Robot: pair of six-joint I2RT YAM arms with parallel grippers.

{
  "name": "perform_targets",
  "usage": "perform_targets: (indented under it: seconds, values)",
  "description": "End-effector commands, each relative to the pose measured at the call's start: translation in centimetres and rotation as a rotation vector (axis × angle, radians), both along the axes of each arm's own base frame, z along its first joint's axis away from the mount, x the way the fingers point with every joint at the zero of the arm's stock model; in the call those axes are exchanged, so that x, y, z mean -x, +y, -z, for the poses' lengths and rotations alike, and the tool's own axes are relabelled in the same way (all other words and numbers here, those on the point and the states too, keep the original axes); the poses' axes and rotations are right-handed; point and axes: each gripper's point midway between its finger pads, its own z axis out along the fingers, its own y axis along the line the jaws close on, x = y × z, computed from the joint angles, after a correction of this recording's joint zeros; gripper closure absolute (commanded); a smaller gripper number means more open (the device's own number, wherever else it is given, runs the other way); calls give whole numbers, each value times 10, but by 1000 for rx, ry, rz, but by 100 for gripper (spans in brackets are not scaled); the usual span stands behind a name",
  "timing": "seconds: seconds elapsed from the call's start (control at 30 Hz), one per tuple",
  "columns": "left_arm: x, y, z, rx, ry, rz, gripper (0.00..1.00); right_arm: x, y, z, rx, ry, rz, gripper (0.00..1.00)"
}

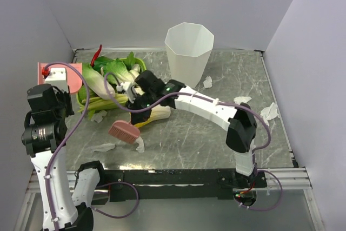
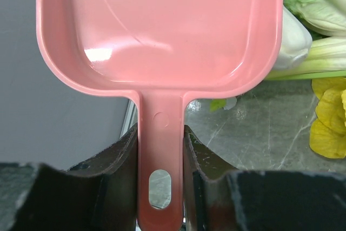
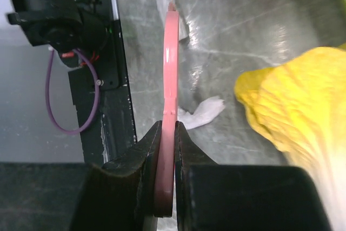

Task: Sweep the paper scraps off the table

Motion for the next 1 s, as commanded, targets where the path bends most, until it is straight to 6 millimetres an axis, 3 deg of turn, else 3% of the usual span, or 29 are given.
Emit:
perform_targets:
  seconds: [0.0,0.13,0.3,0.33,0.37,0.43,0.47,0.53,0.63,0.73,0.83,0.97]
  values:
    - [4,3,-28,-8,-104,-34,99,-6,9,-5,-13,-57,35,100]
    - [3,2,-31,-10,-113,-23,99,-5,-14,16,62,-113,15,100]
    - [-5,-7,-32,26,-116,29,99,-4,-71,34,167,-195,55,100]
    - [-5,-10,-32,31,-117,45,99,-3,-88,45,215,-208,69,100]
    - [-7,-12,-31,34,-111,58,99,-2,-101,32,205,-254,77,100]
    - [-10,-16,-32,44,-113,83,99,-3,-137,40,274,-269,113,100]
    - [-11,-16,-32,43,-114,86,99,-3,-153,24,253,-300,141,100]
    - [-14,-15,-30,43,-110,85,99,-6,-190,29,314,-303,182,100]
    - [-17,-17,-29,53,-104,96,99,-1,-212,8,269,-358,164,100]
    - [-20,-17,-26,67,-94,97,99,13,-195,-29,95,-380,71,100]
    - [-25,-20,-22,95,-82,104,99,18,-154,-66,-66,-428,5,100]
    - [-31,-21,-24,113,-84,104,99,5,-87,-83,-162,-438,-40,100]
